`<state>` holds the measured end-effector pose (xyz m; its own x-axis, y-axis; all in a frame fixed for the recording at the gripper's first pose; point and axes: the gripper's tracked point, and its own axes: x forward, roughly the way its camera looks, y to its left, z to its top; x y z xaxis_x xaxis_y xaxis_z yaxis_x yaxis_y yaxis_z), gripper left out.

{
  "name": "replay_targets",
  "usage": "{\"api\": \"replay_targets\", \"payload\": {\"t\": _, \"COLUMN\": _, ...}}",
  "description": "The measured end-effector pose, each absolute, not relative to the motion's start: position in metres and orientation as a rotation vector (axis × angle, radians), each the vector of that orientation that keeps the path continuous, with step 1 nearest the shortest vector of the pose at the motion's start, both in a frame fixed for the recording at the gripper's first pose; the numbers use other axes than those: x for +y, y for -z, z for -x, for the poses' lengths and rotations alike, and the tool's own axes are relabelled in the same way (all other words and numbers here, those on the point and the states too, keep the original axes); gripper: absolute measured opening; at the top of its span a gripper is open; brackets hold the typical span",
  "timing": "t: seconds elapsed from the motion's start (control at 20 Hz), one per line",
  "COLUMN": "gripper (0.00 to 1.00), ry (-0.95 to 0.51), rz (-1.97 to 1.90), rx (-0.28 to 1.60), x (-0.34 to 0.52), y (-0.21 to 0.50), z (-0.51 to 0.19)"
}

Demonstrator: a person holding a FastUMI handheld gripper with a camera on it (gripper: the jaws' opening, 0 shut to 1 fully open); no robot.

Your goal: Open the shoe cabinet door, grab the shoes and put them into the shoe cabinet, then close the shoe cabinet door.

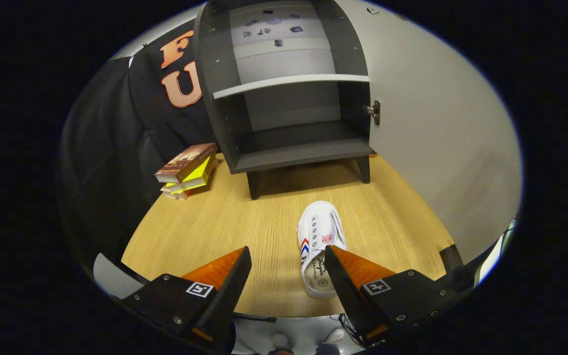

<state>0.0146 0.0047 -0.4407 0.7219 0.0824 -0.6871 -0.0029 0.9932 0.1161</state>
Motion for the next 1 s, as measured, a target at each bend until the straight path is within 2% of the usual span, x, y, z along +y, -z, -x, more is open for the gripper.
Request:
{"api": "replay_targets", "payload": {"t": 0.4, "gripper": 0.94, "ry": -0.015, "rz": -0.150, "rx": 0.880, "x": -0.003, "y": 0.511, "z": -0.031}}
{"api": "replay_targets", "payload": {"t": 0.5, "gripper": 0.90, "ry": -0.015, "rz": -0.159, "rx": 0.902, "x": -0.003, "y": 0.522, "z": -0.034}}
{"api": "replay_targets", "payload": {"t": 0.65, "gripper": 0.70, "ry": -0.015, "rz": -0.156, "rx": 0.914, "x": -0.002, "y": 0.531, "z": -0.040}}
{"api": "replay_targets", "payload": {"t": 0.7, "gripper": 0.66, "ry": -0.015, "rz": -0.158, "rx": 0.920, "x": -0.002, "y": 0.533, "z": -0.042}}
{"api": "replay_targets", "payload": {"t": 0.8, "gripper": 0.51, "ry": -0.013, "rz": -0.152, "rx": 0.944, "x": -0.003, "y": 0.540, "z": -0.041}}
{"api": "replay_targets", "payload": {"t": 0.85, "gripper": 0.39, "ry": -0.012, "rz": -0.156, "rx": 0.949, "x": -0.003, "y": 0.542, "z": -0.042}}
{"api": "replay_targets", "payload": {"t": 0.9, "gripper": 0.33, "ry": -0.002, "rz": -0.159, "rx": 0.948, "x": -0.006, "y": 0.542, "z": -0.043}}
{"api": "replay_targets", "payload": {"t": 0.95, "gripper": 0.22, "ry": -0.002, "rz": -0.171, "rx": 0.943, "x": -0.008, "y": 0.541, "z": -0.044}}
{"api": "replay_targets", "payload": {"t": 1.0, "gripper": 0.16, "ry": -0.007, "rz": -0.175, "rx": 0.948, "x": -0.007, "y": 0.539, "z": -0.044}}
